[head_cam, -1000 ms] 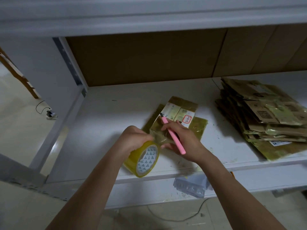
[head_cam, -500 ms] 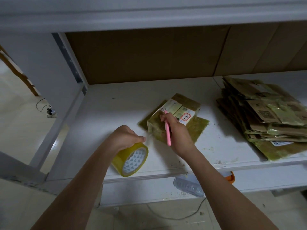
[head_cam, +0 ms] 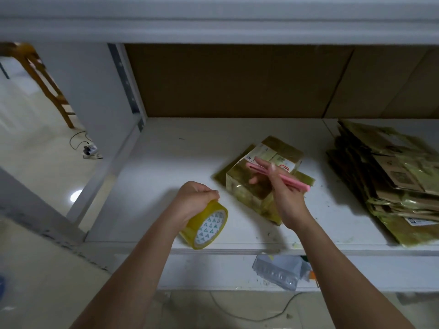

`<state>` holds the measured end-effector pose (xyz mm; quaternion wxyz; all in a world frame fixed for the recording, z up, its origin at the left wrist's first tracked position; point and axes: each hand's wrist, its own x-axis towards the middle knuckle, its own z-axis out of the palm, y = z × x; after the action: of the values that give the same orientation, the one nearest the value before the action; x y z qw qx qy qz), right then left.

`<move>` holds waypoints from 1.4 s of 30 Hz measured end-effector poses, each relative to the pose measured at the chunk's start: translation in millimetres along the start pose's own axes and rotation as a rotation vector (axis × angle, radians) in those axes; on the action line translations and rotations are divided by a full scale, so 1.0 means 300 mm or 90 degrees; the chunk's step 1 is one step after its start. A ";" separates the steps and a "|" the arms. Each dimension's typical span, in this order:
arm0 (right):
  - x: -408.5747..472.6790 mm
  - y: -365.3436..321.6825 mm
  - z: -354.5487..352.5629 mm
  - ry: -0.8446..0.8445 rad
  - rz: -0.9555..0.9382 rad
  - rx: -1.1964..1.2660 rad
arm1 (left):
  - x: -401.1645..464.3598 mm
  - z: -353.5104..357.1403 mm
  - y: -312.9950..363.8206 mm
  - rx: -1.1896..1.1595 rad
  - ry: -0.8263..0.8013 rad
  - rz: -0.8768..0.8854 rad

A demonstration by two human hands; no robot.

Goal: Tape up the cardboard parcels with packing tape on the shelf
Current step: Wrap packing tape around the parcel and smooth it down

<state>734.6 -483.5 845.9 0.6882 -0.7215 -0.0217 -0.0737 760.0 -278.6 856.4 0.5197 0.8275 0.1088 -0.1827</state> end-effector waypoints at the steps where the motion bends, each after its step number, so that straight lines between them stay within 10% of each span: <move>1: -0.004 0.000 0.001 0.013 0.011 -0.001 | -0.001 0.000 -0.002 -0.002 0.003 0.000; 28: 0.017 0.027 0.012 -0.044 -0.002 -0.193 | -0.002 0.026 0.012 0.016 0.025 0.011; 42: 0.052 0.050 -0.017 0.042 0.039 0.081 | -0.009 -0.011 -0.007 0.000 -0.150 0.058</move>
<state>751.6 -490.5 833.3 0.7348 -0.6739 0.0183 -0.0752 757.4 -274.6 857.2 0.5365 0.8043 0.0093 -0.2552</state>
